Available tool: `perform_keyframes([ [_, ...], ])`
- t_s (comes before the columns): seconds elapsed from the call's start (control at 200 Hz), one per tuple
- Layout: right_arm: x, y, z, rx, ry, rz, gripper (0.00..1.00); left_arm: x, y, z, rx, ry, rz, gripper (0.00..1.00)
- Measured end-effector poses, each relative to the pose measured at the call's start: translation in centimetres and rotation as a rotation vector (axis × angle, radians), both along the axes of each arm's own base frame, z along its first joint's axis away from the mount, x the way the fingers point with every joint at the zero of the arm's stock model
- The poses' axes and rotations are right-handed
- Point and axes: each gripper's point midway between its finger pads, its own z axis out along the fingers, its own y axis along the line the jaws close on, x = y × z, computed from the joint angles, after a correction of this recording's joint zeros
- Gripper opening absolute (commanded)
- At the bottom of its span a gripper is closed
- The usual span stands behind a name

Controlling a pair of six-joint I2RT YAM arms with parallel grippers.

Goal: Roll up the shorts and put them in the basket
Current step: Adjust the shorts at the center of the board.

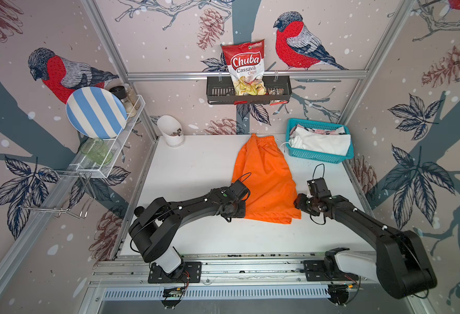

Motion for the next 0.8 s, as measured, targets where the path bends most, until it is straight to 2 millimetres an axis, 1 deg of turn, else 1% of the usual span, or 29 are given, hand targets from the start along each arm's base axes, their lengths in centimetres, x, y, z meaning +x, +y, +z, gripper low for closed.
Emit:
perform_keyframes([
  [0.07,-0.4,-0.1,-0.3,0.008,0.007,-0.018,0.60,-0.1,0.1,-0.2,0.005,0.003,0.001,0.29],
  [0.22,-1.7,-0.5,-1.7,0.025,0.041,-0.062,0.60,-0.2,0.2,-0.4,0.010,0.010,0.006,0.18],
  [0.32,-1.8,0.1,-1.7,0.075,0.016,-0.068,0.53,-0.2,0.2,-0.5,0.010,0.011,0.007,0.12],
  [0.395,-1.9,0.6,-1.8,0.110,0.005,-0.058,0.45,-0.3,0.3,-0.5,0.011,0.012,0.006,0.06],
  [0.43,-2.1,0.9,-1.7,0.130,0.008,-0.061,0.40,-0.3,0.3,-0.5,0.009,0.011,0.006,0.01],
  [0.485,-2.6,1.2,-1.7,0.147,0.014,-0.050,0.20,-0.2,0.3,-0.4,0.008,0.010,0.005,0.00],
  [0.53,-2.8,1.4,-1.5,0.159,0.015,-0.047,0.06,-0.1,0.1,-0.2,0.005,0.007,0.005,0.00],
  [0.545,-2.8,1.4,-1.4,0.164,0.012,-0.046,0.01,-0.1,0.1,-0.1,0.003,0.005,0.005,0.00],
  [0.555,-2.8,1.5,-1.3,0.168,0.010,-0.047,0.00,-0.1,0.1,0.0,0.002,0.005,0.005,0.00],
  [0.595,-2.6,1.7,-0.7,0.187,0.000,-0.057,0.00,0.2,-0.2,0.5,-0.006,-0.003,0.005,0.00],
  [0.65,-2.2,1.9,0.4,0.193,-0.019,-0.046,0.00,0.8,-0.6,1.9,-0.019,-0.031,0.004,0.00],
  [0.735,-0.7,2.6,3.4,0.201,-0.081,-0.026,0.00,2.4,-1.6,5.1,-0.055,-0.106,0.005,0.00],
  [0.8,0.7,3.5,6.5,0.200,-0.148,0.003,0.00,3.5,-2.1,7.9,-0.087,-0.162,0.012,0.00],
])
